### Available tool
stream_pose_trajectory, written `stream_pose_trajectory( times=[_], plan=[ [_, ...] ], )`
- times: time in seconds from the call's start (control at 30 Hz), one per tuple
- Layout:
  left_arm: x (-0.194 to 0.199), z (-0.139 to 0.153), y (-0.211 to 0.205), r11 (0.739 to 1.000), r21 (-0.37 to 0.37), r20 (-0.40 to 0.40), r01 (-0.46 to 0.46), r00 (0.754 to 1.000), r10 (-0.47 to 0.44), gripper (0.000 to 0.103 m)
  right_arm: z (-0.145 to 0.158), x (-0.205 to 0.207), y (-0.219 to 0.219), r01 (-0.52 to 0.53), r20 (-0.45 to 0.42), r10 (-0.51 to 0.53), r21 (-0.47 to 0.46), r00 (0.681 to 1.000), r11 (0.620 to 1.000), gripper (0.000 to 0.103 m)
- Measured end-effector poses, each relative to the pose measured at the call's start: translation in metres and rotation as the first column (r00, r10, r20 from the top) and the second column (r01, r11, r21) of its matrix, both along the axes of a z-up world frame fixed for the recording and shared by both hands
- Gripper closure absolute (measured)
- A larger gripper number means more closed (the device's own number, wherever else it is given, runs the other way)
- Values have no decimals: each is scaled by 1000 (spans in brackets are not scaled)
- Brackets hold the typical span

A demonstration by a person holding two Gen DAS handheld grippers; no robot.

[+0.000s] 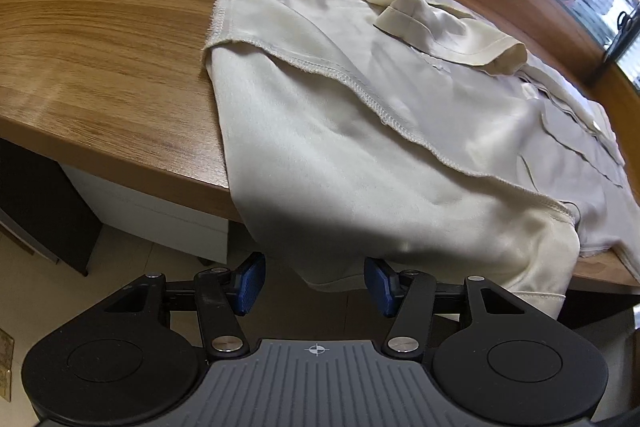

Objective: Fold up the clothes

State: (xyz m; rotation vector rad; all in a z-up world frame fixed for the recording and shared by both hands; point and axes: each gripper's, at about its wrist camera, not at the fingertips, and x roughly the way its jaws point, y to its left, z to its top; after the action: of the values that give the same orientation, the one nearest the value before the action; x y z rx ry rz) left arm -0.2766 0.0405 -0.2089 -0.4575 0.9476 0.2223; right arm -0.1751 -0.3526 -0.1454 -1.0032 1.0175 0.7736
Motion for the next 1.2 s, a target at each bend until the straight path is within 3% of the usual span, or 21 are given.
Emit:
stream_pose_trajectory(
  times=[0.03, 0.07, 0.1, 0.3, 0.43, 0.63, 0.7, 0.73, 0.77, 0.83, 1.2],
  plan=[
    [1, 0, 0, 1000, 1, 3, 5, 1000, -5, 61, 0, 0, 0, 3, -1, -3, -1, 1000, 1000, 66],
    [2, 0, 0, 1000, -1, 1, 15, 1000, -15, 93, 0, 1, 0, 6, -3, -6, -2, 1000, 1000, 66],
    [3, 0, -1, 1000, -4, -2, 24, 1000, -24, 101, -1, 1, 0, 10, -4, -10, -4, 1000, 1000, 66],
    [-14, 26, -1, 998, -24, 33, -52, 998, 52, 101, 2, 2, -2, 34, 13, -35, 13, 999, 999, 66],
    [-31, 58, 2, 990, -95, 109, -106, 987, 117, 101, 3, 1, -8, 61, 7, -61, 42, 998, 997, 66],
    [-30, 94, 1, 990, -67, 137, -125, 982, 134, 101, 0, -9, -15, 40, 23, -42, 80, 999, 996, 67],
    [-27, 98, 0, 990, -54, 132, -130, 982, 136, 101, -4, -12, -14, 8, 37, -11, 76, 999, 997, 70],
    [-26, 101, -1, 991, -50, 133, -127, 982, 133, 101, -6, -13, -14, -4, 46, 0, 74, 999, 997, 77],
    [-26, 104, -2, 991, -46, 134, -125, 982, 130, 101, -7, -13, -13, -10, 54, 6, 74, 999, 997, 91],
    [-23, 110, -4, 993, -39, 141, -116, 983, 120, 101, -8, -12, -13, -15, 64, 11, 75, 998, 997, 101],
    [25, 156, -2, 988, -60, 218, -145, 964, 155, 101, 36, 20, -18, 63, 163, -99, 213, 982, 975, 102]
  ],
)
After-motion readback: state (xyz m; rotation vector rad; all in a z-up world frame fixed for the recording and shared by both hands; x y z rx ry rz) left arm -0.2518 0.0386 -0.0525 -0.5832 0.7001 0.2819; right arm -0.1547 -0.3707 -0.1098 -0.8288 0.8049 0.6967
